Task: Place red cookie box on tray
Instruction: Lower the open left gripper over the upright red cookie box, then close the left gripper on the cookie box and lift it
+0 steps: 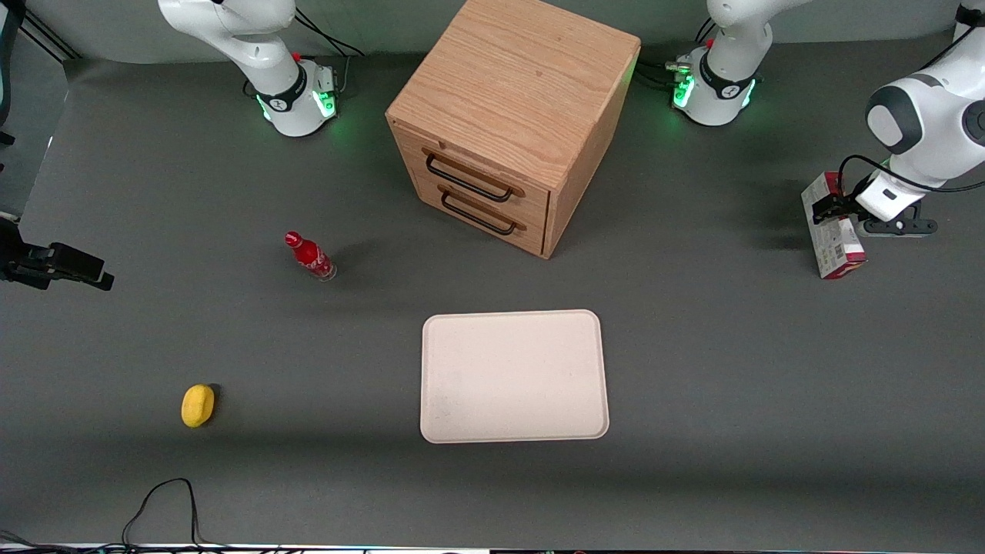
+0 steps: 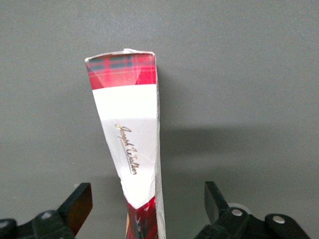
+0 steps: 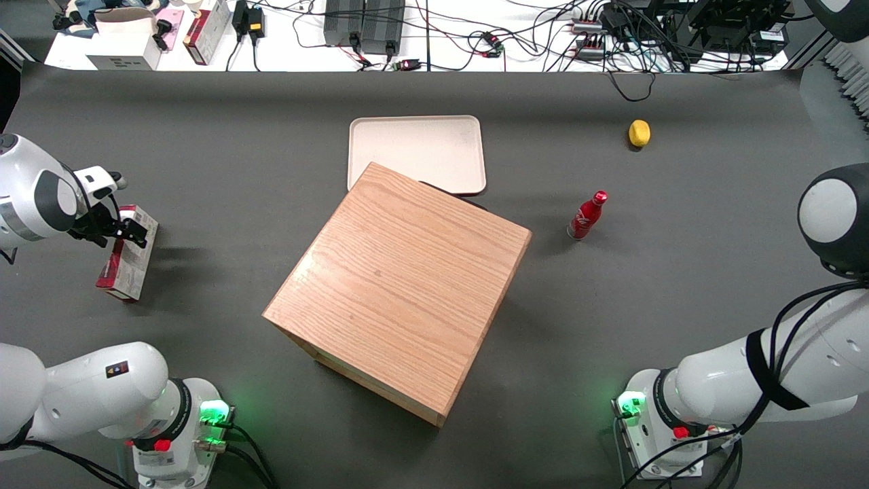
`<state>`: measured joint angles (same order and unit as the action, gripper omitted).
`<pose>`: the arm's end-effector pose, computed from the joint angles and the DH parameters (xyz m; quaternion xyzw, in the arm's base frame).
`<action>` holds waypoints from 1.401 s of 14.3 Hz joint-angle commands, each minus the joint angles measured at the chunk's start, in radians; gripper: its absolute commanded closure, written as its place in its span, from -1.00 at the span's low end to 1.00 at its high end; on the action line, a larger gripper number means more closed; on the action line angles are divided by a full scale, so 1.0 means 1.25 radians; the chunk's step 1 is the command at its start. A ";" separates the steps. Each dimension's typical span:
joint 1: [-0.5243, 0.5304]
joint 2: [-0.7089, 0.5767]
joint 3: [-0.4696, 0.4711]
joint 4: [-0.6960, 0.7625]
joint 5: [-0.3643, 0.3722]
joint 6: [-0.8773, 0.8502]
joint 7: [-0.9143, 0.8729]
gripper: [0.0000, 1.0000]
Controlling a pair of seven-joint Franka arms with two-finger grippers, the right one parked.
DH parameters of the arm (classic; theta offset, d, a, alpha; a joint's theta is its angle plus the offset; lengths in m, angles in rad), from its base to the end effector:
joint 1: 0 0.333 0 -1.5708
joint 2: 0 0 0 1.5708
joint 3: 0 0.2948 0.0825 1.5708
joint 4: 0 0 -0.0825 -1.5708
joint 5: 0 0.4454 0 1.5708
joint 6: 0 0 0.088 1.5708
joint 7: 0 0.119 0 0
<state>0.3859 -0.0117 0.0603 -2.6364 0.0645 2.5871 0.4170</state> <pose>0.4102 0.1952 0.1601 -0.9996 0.0131 0.0238 0.0068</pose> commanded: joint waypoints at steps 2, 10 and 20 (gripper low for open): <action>0.012 -0.019 -0.005 -0.002 0.005 -0.025 0.008 -0.02; 0.010 -0.036 -0.003 0.007 0.005 -0.062 0.005 1.00; -0.001 -0.118 -0.019 0.447 0.006 -0.586 -0.092 1.00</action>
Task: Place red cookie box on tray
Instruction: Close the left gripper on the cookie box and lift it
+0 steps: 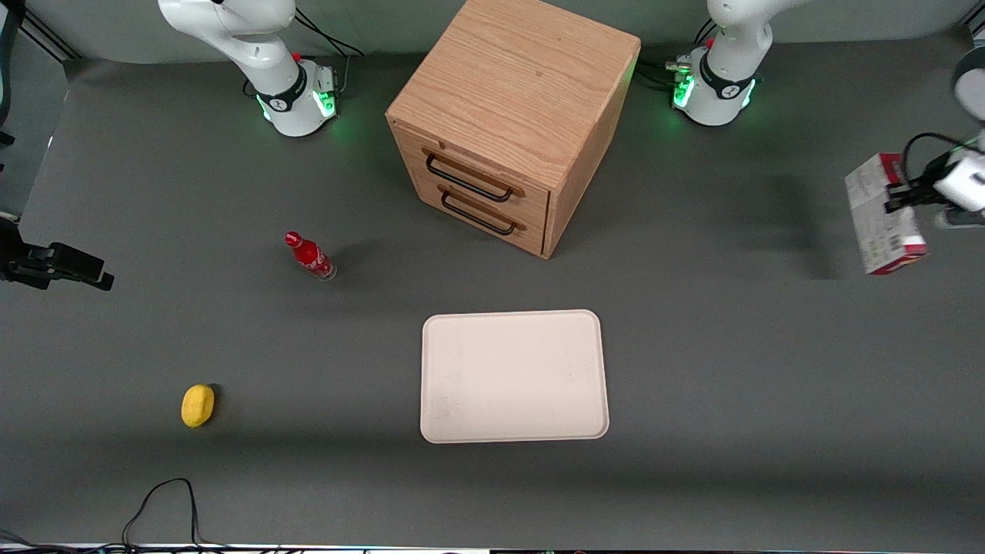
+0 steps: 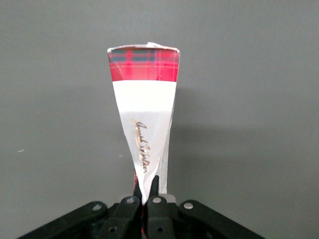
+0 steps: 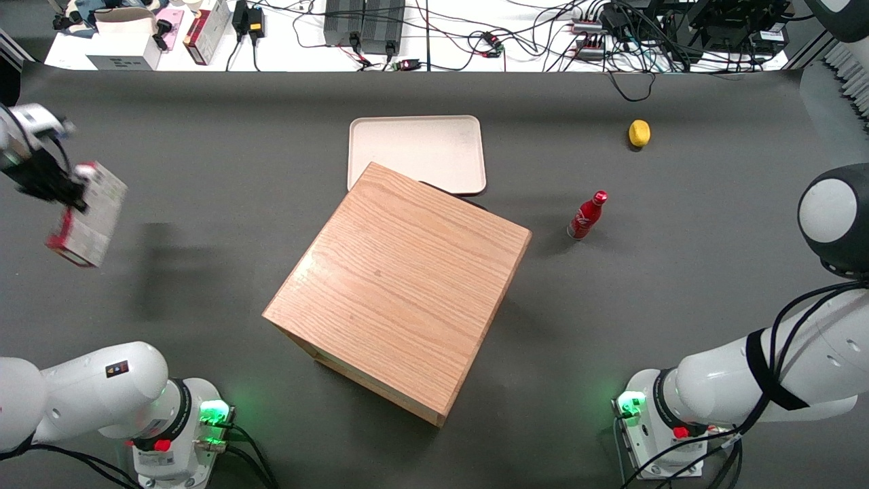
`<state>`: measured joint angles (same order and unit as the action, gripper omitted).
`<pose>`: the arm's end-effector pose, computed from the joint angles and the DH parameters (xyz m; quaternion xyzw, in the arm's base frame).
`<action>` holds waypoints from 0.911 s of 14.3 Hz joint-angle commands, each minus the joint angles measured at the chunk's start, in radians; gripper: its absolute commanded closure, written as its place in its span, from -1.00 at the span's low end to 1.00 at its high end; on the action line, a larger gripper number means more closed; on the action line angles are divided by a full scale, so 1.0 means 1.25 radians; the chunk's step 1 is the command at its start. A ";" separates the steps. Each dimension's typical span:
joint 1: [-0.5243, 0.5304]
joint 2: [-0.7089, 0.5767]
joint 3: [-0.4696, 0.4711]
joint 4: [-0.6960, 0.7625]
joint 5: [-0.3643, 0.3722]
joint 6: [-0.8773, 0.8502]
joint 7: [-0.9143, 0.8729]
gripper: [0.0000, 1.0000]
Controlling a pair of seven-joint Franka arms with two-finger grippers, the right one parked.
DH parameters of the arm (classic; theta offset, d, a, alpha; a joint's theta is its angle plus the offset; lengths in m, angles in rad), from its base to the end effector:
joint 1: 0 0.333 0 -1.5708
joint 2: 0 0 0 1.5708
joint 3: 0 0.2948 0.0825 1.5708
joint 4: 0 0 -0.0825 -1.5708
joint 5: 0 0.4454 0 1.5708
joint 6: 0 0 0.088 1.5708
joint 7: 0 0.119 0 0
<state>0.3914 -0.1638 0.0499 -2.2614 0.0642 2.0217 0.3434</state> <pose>0.4852 0.2339 0.3593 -0.9984 -0.0333 0.0444 0.0079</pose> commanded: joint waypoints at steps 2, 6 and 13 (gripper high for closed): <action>-0.006 0.022 -0.019 0.322 0.008 -0.277 -0.032 1.00; -0.008 0.107 -0.066 0.597 0.019 -0.463 -0.030 1.00; -0.074 0.301 -0.138 0.836 0.004 -0.545 -0.093 1.00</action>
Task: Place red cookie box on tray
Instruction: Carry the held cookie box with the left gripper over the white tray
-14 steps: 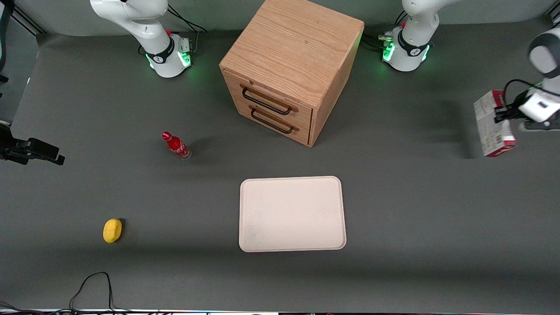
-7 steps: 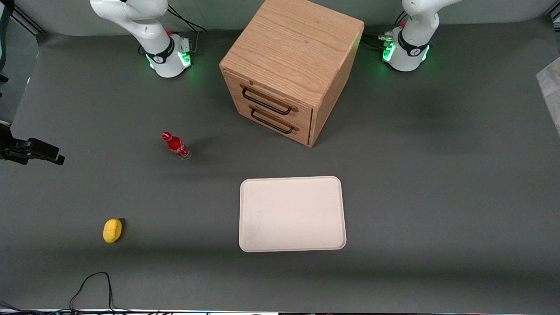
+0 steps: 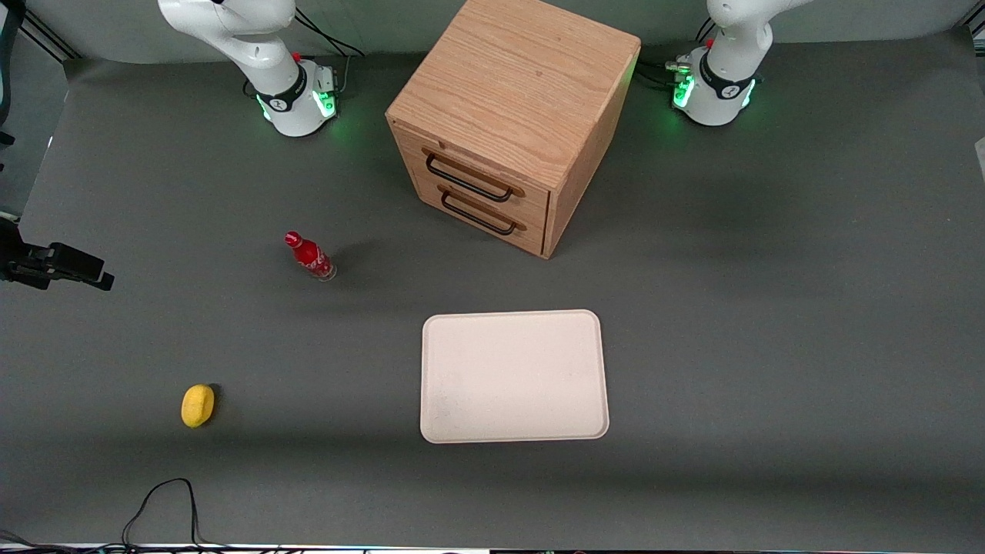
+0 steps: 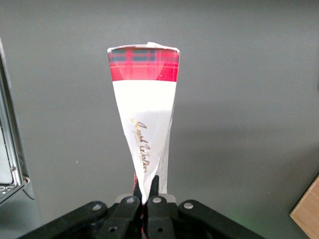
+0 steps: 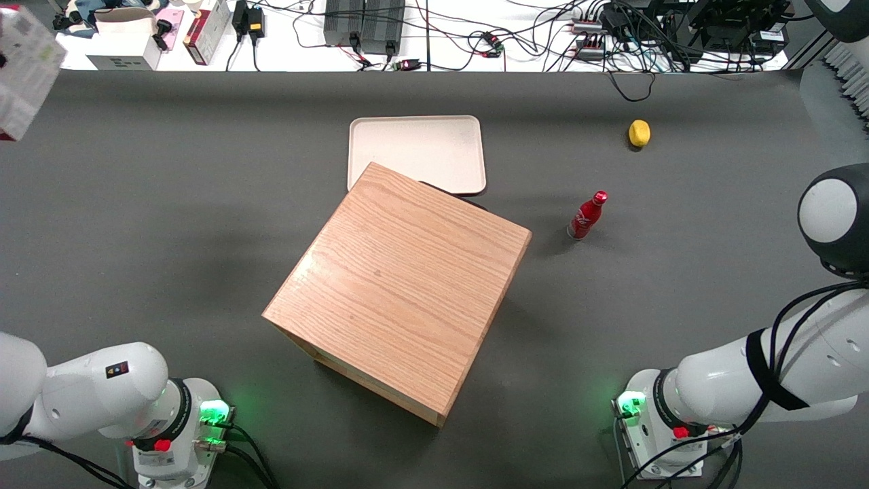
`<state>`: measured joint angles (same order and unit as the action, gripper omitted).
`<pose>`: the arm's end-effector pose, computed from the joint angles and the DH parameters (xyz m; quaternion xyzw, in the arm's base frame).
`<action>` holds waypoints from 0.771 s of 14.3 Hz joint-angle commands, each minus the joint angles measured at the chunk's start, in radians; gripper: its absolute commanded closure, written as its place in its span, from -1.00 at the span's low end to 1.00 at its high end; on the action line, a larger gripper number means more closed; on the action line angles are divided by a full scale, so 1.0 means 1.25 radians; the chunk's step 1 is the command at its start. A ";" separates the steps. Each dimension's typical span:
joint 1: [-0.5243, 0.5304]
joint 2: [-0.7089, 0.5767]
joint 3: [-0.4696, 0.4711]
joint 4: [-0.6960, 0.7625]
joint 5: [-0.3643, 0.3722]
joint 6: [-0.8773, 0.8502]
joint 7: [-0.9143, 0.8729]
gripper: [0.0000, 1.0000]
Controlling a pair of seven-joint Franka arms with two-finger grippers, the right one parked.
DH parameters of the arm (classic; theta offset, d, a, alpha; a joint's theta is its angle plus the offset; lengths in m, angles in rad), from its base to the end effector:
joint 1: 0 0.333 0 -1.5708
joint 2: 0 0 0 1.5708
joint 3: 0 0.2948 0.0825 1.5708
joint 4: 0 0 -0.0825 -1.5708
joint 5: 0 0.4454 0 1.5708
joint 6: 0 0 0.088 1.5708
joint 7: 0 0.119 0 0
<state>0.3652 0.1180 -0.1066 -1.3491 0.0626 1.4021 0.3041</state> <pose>0.6068 0.1733 0.6203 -0.9990 0.0183 0.0378 0.0148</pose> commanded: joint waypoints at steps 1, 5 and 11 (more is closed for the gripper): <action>-0.095 0.100 -0.013 0.128 0.006 -0.052 -0.111 1.00; -0.281 0.210 -0.012 0.238 0.058 -0.080 -0.261 1.00; -0.513 0.308 -0.013 0.307 0.055 -0.003 -0.564 1.00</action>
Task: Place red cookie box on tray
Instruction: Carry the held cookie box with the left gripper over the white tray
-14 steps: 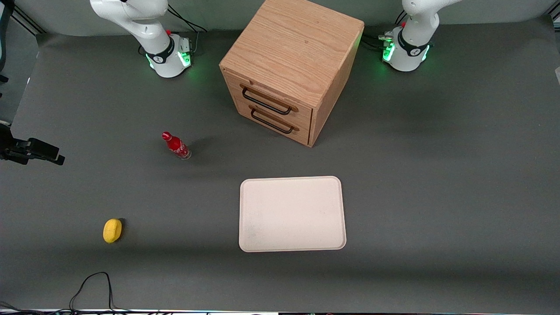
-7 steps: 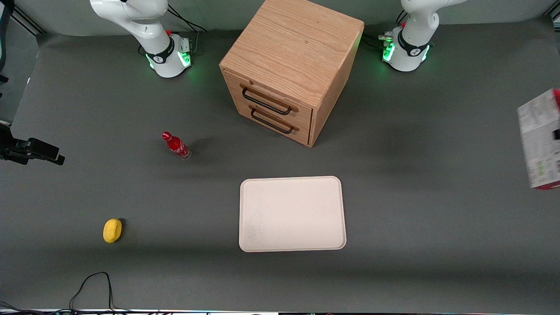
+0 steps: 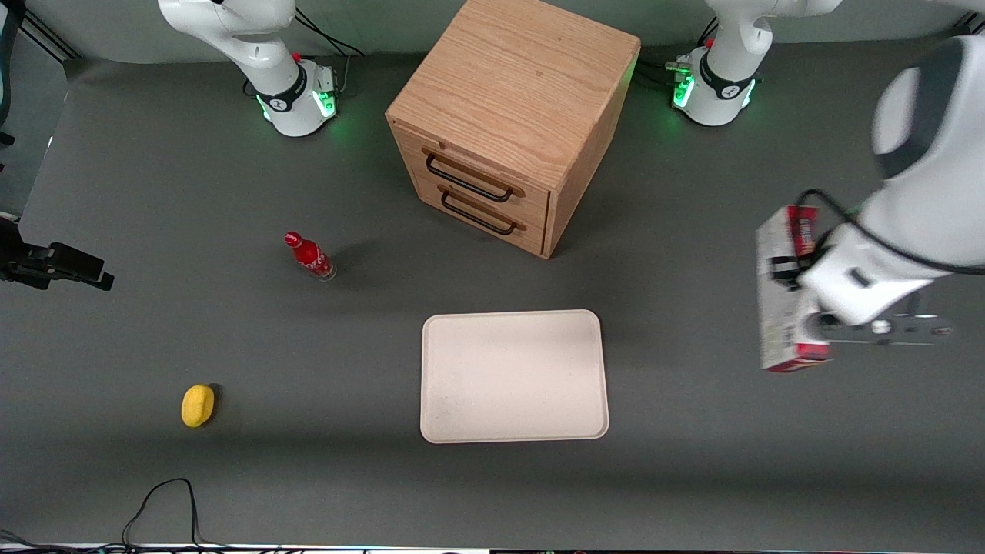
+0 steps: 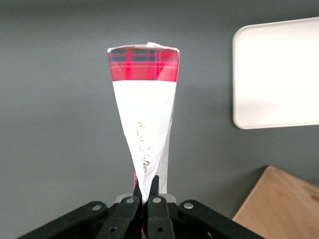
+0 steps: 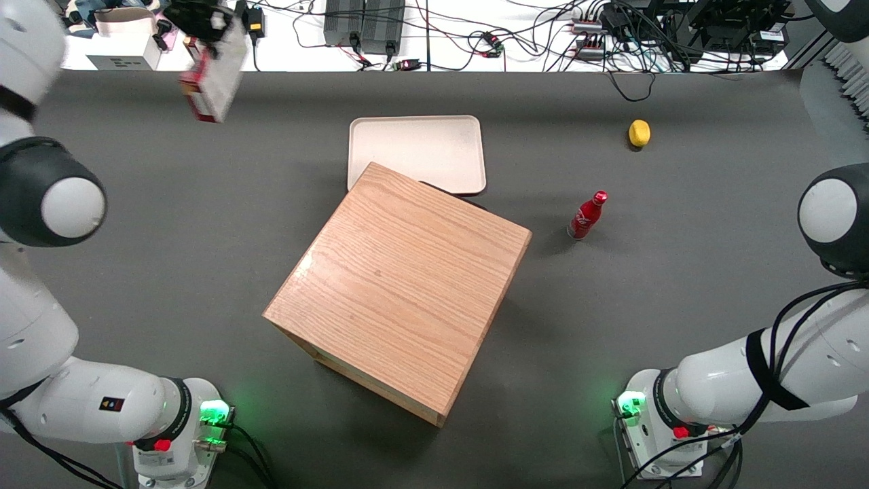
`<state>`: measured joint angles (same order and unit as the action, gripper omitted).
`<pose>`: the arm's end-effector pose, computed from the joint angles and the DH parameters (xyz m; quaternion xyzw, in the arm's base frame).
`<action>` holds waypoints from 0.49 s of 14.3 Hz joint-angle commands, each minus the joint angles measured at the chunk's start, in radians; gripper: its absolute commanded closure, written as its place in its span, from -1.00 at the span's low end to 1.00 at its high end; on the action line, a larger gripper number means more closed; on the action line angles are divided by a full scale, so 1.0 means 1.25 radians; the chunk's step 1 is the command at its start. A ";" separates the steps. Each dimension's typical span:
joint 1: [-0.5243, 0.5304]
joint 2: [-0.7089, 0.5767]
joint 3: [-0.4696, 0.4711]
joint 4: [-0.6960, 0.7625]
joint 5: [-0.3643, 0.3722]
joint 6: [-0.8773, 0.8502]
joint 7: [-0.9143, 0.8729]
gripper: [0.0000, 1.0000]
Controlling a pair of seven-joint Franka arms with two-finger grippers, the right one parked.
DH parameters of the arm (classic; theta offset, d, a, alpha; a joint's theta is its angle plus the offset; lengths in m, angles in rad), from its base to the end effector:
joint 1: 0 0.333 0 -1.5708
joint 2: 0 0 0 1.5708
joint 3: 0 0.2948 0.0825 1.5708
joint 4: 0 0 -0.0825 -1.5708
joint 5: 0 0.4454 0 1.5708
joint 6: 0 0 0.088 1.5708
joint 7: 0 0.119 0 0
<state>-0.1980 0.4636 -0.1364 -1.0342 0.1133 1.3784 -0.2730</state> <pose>0.6886 -0.1986 0.5481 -0.9978 0.0177 0.0479 0.0416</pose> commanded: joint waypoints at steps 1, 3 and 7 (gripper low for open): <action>-0.092 0.044 0.009 0.057 0.014 0.044 -0.174 1.00; -0.153 0.063 0.006 0.065 0.014 0.090 -0.292 1.00; -0.218 0.099 -0.023 0.106 0.012 0.105 -0.383 1.00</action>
<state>-0.4481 0.5537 -0.1500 -0.9730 0.1144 1.5143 -0.7086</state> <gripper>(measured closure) 0.974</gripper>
